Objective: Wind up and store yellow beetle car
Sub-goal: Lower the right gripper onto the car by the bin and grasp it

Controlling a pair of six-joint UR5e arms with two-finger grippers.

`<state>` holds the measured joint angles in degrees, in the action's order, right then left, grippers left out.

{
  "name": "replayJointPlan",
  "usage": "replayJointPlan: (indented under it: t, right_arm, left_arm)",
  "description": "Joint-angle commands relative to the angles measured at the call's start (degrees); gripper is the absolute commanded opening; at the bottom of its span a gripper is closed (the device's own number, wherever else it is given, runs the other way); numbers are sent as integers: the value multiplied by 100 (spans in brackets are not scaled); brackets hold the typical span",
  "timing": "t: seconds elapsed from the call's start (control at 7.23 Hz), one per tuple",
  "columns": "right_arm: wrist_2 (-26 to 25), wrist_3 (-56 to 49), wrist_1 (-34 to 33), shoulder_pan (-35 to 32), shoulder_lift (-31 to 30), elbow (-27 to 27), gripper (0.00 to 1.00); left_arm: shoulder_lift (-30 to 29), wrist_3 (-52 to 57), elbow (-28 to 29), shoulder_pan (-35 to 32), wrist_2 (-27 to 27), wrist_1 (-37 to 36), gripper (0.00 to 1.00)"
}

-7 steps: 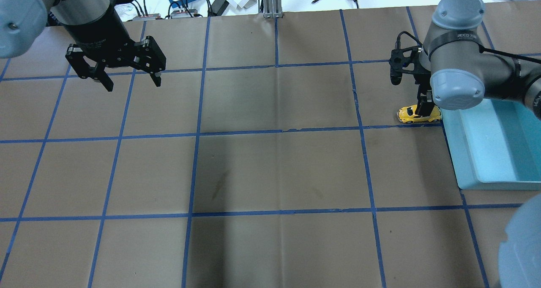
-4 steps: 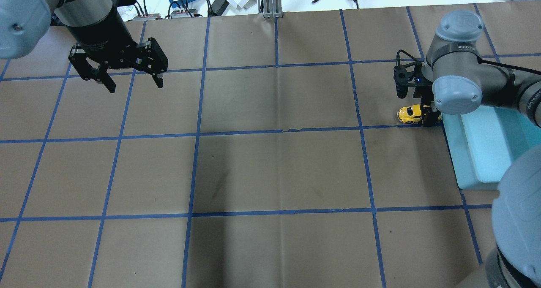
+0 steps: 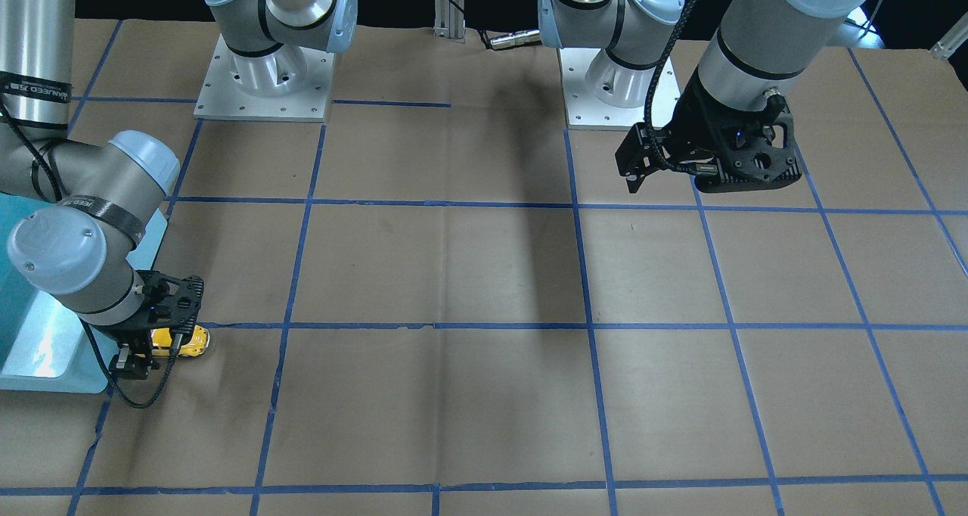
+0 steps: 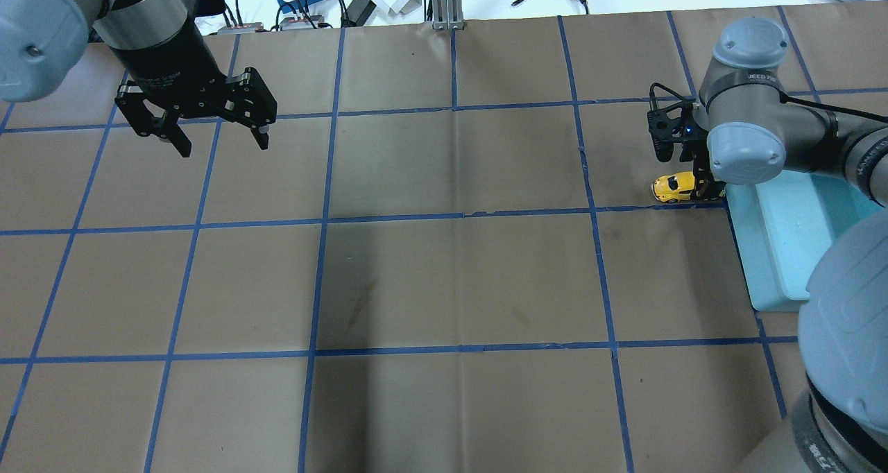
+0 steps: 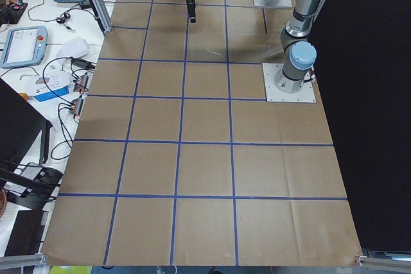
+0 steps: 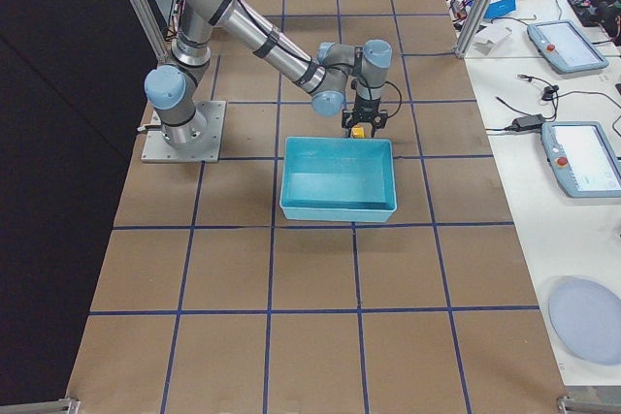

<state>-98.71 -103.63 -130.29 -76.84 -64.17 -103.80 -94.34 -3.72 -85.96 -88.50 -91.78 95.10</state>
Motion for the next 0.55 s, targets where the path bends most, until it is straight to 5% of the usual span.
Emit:
replayJointPlan:
  t: [0.0, 0.28, 0.42]
  right_arm:
    - [28, -52, -6, 2, 18, -9, 40]
    - [63, 35, 65, -15, -61, 26, 8]
    - [124, 70, 82, -41, -139, 114, 5]
  left_arm:
    - [3, 3, -9, 0, 2, 0, 100]
    - [-6, 3, -9, 9, 2, -9, 100]
    - [3, 3, -9, 9, 11, -9, 100]
